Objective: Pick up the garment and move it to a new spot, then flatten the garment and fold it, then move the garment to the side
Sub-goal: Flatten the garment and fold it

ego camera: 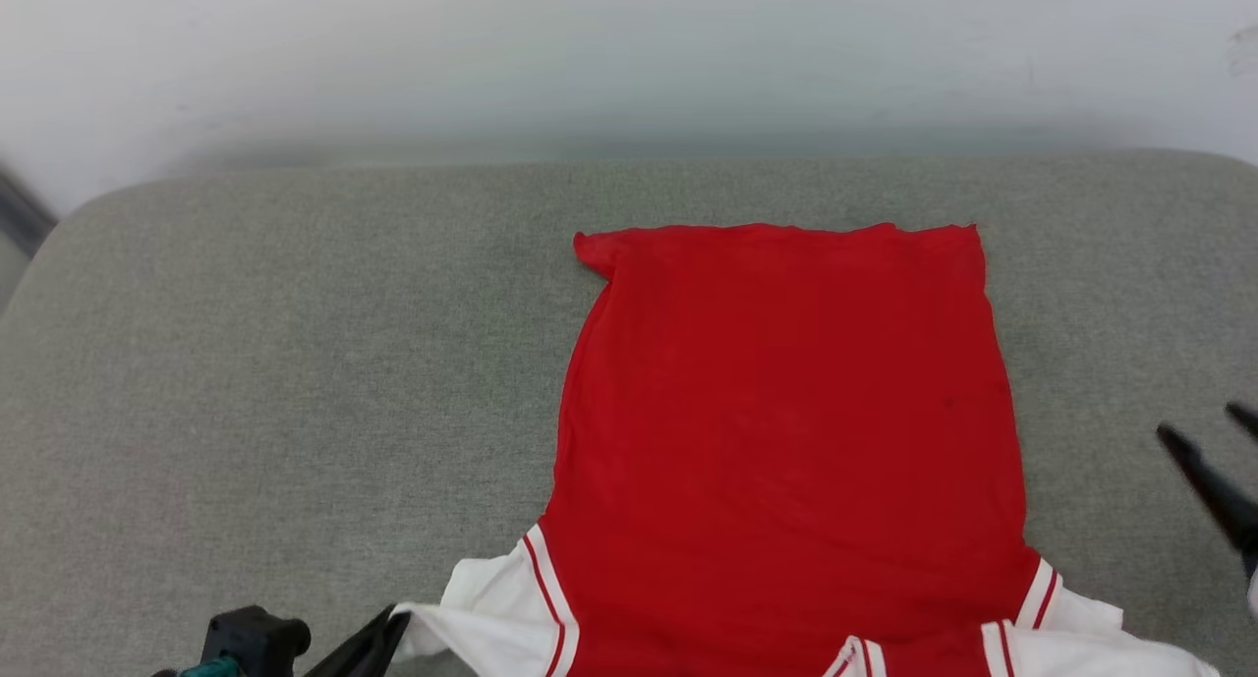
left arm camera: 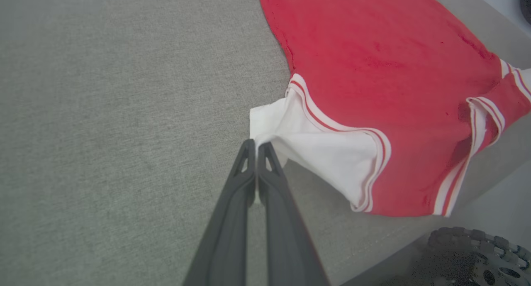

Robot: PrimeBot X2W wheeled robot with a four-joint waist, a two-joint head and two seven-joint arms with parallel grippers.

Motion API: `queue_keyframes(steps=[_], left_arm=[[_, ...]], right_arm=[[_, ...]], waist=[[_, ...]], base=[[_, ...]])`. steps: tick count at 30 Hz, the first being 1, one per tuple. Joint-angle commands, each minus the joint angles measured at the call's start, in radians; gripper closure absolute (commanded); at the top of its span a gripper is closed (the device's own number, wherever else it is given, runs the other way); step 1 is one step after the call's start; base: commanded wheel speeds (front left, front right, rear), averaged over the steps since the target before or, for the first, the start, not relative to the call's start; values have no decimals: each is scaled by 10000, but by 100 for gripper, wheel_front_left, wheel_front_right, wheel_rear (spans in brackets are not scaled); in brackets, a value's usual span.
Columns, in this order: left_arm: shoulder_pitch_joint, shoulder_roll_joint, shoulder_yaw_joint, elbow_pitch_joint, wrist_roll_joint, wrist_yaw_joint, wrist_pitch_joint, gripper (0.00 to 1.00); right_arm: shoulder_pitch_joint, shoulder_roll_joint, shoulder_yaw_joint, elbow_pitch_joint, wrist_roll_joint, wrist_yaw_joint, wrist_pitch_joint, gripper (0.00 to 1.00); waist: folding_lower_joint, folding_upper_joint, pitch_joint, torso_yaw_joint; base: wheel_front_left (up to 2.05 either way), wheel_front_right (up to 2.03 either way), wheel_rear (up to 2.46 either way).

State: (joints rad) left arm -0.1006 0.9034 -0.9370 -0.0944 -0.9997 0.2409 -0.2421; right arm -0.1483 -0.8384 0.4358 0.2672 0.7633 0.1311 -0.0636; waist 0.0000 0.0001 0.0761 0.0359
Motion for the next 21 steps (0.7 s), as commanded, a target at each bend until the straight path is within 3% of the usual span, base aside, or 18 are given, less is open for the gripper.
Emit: queue_keyframes(steps=[1,6,10,12,13,14,16,17,21], left_arm=[[-275,17,136,-236,137,126,-67,100],[-896,91,283,-788,861,444,-56,100],[-1483,29,258,-1035,1478,620,79,100],[-1747,-72,249,-1151,1700,673,138,100],[-1747,-72,249,-1151,1700,673,138,100],[-1994,-170,268,-1257,1877,685,157,100],[-2223,-241,276,-1350,2069,748,175,100],[-2223,-241,276,-1350,2069,748,175,100],[-2575,-374,266,-1514,2427,876,213,100]], right_arm=[[-580,-160,-454,-324,-247,-7,268,0],[-2646,-478,-1175,-1148,-863,-7,1888,0],[-4594,-660,-745,-1321,-872,-9,4215,0],[-5542,-622,-467,-1070,-821,-7,5479,0],[-5542,-622,-467,-1070,-821,-7,5479,0],[-6402,-491,-162,-721,-739,-7,6805,0],[-7256,-364,20,-330,-636,-7,8038,0],[-7256,-364,20,-330,-636,-7,8038,0],[-8463,52,-70,684,-495,-7,10144,0]], waist=[[0,-1,368,168],[0,-1,1274,487],[0,-1,2072,784],[0,-1,2469,941],[0,-1,2469,941],[0,-1,2831,1098],[0,-1,3194,1263],[0,-1,3194,1263],[0,-1,3825,1539]], base=[[0,0,0],[0,0,0],[0,0,0],[0,0,0],[0,0,0],[0,0,0],[0,0,0],[0,0,0],[0,0,0]])
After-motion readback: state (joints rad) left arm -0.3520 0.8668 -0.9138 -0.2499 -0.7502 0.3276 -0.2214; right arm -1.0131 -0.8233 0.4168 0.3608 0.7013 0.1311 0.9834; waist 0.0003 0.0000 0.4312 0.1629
